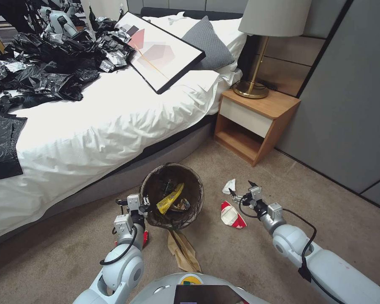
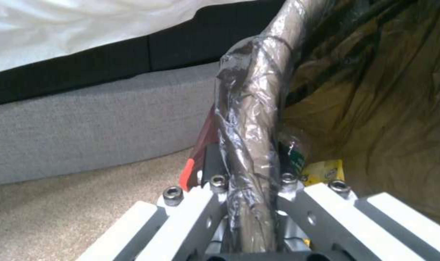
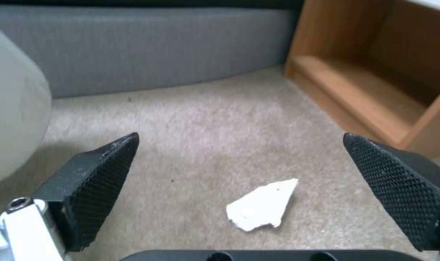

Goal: Pick up the trash bin, then pick up the garbage from the floor and place it into the trash bin.

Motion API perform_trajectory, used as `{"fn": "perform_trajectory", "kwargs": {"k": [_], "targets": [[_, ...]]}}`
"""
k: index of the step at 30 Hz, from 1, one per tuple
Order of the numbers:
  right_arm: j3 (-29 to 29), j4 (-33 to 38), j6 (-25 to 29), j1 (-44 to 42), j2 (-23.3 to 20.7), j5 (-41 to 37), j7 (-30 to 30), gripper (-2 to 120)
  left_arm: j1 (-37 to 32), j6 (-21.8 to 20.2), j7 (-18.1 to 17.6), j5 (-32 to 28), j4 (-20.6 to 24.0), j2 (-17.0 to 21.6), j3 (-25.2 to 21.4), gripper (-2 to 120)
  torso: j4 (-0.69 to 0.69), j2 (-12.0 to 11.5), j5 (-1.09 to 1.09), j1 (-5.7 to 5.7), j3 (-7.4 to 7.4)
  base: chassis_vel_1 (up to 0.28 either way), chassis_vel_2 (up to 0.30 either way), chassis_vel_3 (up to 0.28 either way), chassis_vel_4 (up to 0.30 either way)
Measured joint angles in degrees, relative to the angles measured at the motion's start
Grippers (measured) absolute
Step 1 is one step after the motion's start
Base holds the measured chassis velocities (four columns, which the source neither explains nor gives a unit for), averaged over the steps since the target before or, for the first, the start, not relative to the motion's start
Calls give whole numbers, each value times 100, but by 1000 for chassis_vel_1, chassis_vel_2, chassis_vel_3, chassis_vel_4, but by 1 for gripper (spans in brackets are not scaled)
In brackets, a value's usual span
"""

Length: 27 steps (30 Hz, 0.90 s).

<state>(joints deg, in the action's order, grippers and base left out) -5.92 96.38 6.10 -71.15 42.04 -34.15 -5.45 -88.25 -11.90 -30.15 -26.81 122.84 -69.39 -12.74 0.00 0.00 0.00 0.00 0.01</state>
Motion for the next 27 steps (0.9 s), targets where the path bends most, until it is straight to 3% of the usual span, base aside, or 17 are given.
{"fn": "perform_trajectory", "kwargs": {"k": [6,27], "targets": [[303,-567,20,523,-118,-324,451,100,12,0,0,-12,-17,29,4,2,0,0,0,0,0,0,0,0,0],[890,-1412,-481,1127,41,-1030,1547,100,32,0,3,-17,-45,42,53,2,0,0,-1,0,0,0,0,0,0]]}}
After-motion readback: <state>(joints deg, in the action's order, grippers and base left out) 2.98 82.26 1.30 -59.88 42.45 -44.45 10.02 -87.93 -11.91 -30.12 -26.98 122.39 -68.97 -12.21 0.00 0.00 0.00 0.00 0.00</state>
